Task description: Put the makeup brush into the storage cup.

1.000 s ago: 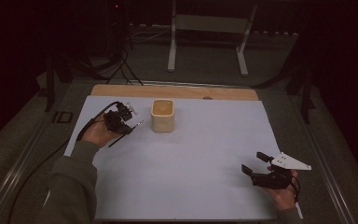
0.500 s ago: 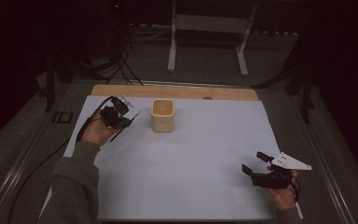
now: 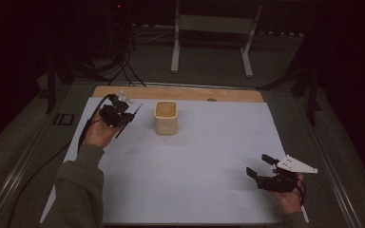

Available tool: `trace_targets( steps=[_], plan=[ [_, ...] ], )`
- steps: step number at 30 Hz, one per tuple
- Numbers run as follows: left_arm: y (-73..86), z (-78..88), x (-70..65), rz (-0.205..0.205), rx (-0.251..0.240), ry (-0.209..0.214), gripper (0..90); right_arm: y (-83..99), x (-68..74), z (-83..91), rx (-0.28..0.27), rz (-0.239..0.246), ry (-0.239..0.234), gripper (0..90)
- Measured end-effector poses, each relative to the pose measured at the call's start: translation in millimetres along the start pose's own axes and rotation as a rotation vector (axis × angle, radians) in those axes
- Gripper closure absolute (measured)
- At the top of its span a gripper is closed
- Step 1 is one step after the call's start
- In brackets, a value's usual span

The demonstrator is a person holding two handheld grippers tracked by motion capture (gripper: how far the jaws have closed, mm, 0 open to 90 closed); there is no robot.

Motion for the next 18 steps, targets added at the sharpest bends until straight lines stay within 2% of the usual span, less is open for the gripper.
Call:
trace_targets(
  steps=[18],
  plan=[
    [-10.6,14.0,0.2,0.028,-0.109,-0.001,86.4,-2.3,3.4,1.3,-0.019,0.012,-0.015,11.2]
  ],
)
Point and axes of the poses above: each handheld gripper's, and its own axes: z roughly backward along the jaws, y roughly out of its underside, x roughly to its left, the point moved 9 cm from there along -z, roughly forward along the jaws, and after that the axes turned 10 degrees about y, right-handed, at the moved point
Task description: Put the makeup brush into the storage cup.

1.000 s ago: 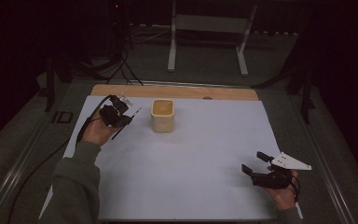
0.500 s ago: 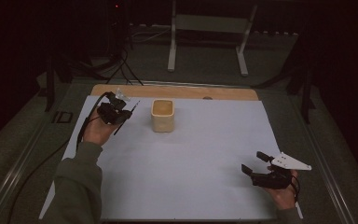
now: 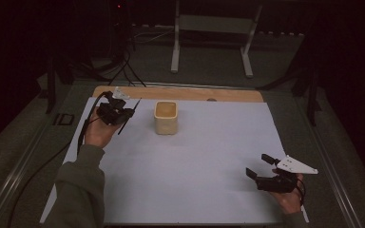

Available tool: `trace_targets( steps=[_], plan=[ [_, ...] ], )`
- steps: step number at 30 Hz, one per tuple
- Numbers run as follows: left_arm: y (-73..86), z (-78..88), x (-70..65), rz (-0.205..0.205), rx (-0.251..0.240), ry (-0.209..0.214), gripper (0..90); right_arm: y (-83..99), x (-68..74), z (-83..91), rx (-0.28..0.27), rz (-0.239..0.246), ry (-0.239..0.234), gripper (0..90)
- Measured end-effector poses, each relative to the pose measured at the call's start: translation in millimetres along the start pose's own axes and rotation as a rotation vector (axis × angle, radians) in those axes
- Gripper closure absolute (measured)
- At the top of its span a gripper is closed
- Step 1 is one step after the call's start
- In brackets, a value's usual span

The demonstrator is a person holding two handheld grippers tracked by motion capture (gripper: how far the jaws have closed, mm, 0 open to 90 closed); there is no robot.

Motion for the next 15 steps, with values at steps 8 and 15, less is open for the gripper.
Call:
trace_targets(
  steps=[8,15],
  plan=[
    [-4.8,4.3,1.2,0.008,-0.051,-0.019,86.4,0.0,0.2,-0.2,-0.001,0.004,0.0,11.1],
    [-8.5,6.2,1.0,0.014,-0.084,-0.033,86.3,-0.1,0.3,-0.2,-0.002,0.006,-0.001,11.0]
  ],
)
Point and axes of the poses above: each handheld gripper's, and its own axes: z roughly backward along the jaws, y roughly out of its underside, x roughly to its left, the point moved 9 cm from there along -z, roughly forward along the jaws, and after that the axes turned 10 degrees about y, right-handed, at the moved point
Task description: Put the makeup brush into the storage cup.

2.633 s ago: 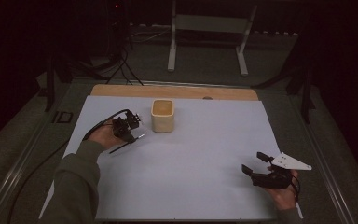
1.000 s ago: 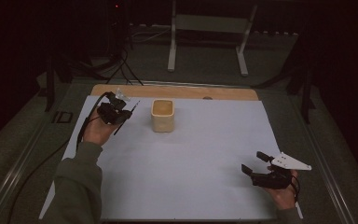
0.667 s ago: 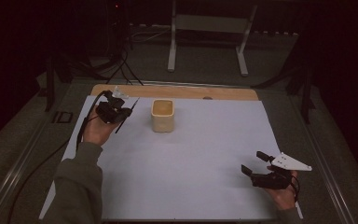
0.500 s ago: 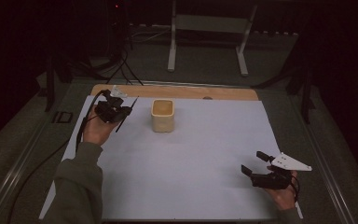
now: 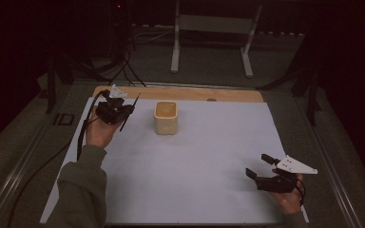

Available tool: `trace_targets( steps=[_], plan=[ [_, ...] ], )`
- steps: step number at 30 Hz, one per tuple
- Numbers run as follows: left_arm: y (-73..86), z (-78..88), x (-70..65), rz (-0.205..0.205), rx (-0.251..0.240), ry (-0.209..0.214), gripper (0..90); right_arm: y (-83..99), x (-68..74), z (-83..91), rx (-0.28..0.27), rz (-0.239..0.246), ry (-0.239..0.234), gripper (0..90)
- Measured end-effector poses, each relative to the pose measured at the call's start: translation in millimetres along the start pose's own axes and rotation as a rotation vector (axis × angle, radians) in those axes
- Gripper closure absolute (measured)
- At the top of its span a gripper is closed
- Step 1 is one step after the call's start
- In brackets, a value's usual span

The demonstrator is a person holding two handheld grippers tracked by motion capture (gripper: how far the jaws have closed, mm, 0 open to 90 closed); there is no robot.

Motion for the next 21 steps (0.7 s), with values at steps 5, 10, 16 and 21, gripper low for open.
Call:
trace_targets(
  steps=[5,10,16,21],
  plan=[
    [-2.6,0.7,-0.5,0.012,-0.028,-0.002,86.4,-0.1,-0.2,0.0,-0.001,0.001,0.001,11.0],
    [-5.9,0.6,-2.0,0.022,-0.056,0.002,86.4,-0.1,0.2,-0.2,-0.001,0.002,0.0,11.0],
    [-9.2,1.5,-2.7,0.033,-0.088,0.016,86.3,0.0,0.5,-0.2,0.0,0.001,-0.002,11.0],
    [-11.9,1.9,-3.1,0.035,-0.11,0.013,86.4,0.3,0.4,-0.2,0.002,0.001,-0.002,11.0]
  ],
)
Point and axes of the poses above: each handheld gripper's, and its own axes: z roughly backward along the jaws, y roughly out of its underside, x roughly to its left, the point moved 9 cm from there along -z, roughly forward along the jaws, and after that the axes turned 10 degrees about y, right-handed, at the moved point
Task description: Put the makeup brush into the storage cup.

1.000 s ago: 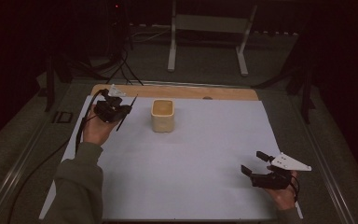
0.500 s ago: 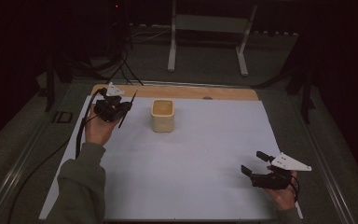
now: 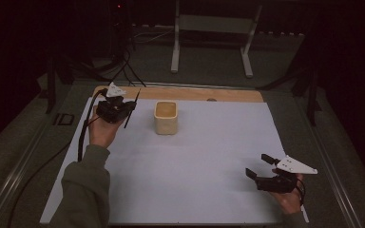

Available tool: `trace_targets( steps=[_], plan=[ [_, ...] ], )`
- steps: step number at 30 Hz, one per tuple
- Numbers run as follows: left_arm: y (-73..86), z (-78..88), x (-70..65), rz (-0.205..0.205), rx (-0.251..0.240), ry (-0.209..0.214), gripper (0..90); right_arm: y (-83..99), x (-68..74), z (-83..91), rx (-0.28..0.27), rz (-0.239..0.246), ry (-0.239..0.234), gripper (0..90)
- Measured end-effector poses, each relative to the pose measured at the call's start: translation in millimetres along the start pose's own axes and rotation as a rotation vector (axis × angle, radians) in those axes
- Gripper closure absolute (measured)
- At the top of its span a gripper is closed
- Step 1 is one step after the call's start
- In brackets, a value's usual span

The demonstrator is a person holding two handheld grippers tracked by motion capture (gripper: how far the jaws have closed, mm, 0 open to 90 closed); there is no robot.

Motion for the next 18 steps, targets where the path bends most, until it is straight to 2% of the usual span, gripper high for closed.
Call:
trace_targets(
  steps=[18],
  plan=[
    [-12.8,1.4,-1.7,-0.007,-0.106,0.0,86.3,0.3,1.7,-1.0,0.002,0.003,-0.007,10.8]
  ],
)
Point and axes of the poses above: each handheld gripper's, and its own axes: z roughly backward along the jaws, y roughly out of its underside, x roughly to its left, the point moved 9 cm from there along -z, roughly forward along the jaws, and after that the axes turned 10 degrees about y, right-handed, at the moved point
